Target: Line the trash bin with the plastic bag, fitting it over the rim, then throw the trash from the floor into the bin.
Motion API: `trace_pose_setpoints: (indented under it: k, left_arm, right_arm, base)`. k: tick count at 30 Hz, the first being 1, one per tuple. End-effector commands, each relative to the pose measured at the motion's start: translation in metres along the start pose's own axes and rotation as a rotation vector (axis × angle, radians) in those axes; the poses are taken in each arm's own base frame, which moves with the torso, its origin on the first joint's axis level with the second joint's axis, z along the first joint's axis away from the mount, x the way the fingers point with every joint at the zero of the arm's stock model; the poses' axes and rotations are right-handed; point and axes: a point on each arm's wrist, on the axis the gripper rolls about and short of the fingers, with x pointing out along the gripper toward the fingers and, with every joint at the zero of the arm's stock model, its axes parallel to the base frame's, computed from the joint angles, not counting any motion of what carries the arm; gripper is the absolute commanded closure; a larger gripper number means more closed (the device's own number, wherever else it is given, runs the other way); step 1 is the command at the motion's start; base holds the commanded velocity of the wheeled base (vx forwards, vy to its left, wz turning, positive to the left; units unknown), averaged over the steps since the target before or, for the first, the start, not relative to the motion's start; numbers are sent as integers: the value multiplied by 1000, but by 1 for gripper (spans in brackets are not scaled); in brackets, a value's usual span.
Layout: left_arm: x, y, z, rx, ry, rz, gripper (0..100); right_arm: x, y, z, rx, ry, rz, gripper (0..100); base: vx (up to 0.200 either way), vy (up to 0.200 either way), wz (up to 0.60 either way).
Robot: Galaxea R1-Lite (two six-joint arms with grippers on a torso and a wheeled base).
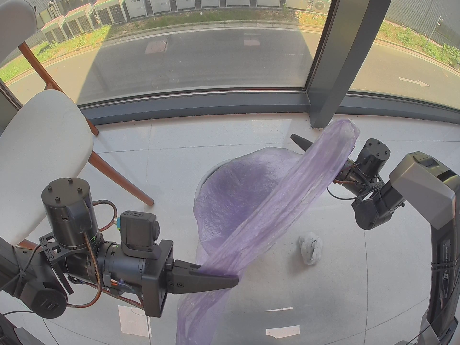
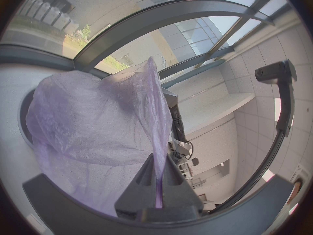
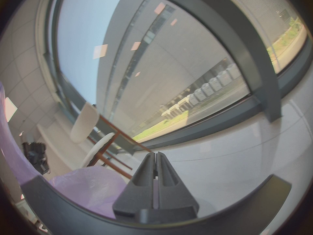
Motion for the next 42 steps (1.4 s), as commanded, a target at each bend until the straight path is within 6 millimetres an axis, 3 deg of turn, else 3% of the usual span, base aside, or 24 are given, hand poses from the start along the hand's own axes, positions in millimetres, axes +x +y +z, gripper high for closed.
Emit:
trace_pose_setpoints:
  k: [1, 8, 12, 19, 22, 29, 34, 38, 42]
  left_arm:
    - [-2, -1, -5, -91, 22, -30, 100]
    - [-5, -3, 3, -233, -1, -31, 100]
    - [-8, -1, 15, -308, -27, -39, 100]
    - [-12, 8, 37, -323, -92, -10, 100]
    - [-11, 23, 47, -318, -138, 41, 100]
    - [10, 52, 75, -274, -312, 206, 100]
    - [31, 63, 86, -199, -460, 247, 100]
    - [39, 66, 85, -169, -489, 229, 100]
    - [40, 66, 86, -166, -520, 256, 100]
  right_arm:
    - [-1, -9, -35, 17, 62, 70, 100]
    - [-10, 20, -47, 67, 168, 133, 100]
    - [-24, 49, -57, 111, 272, 194, 100]
    - [-37, 87, -70, 153, 380, 279, 100]
    - [-38, 96, -83, 165, 415, 293, 100]
    - [-38, 92, -100, 167, 442, 274, 100]
    - [-38, 76, -102, 139, 381, 129, 100]
    - [-39, 70, -88, 106, 324, 68, 100]
    - [-43, 78, -65, 90, 293, 66, 100]
  base:
    - [0, 0, 0]
    - [0, 0, 0]
    - [0, 0, 0]
    - [0, 0, 0]
    - [0, 0, 0]
    - [0, 0, 0]
    - [0, 0, 0]
    - [0, 0, 0]
    - [0, 0, 0]
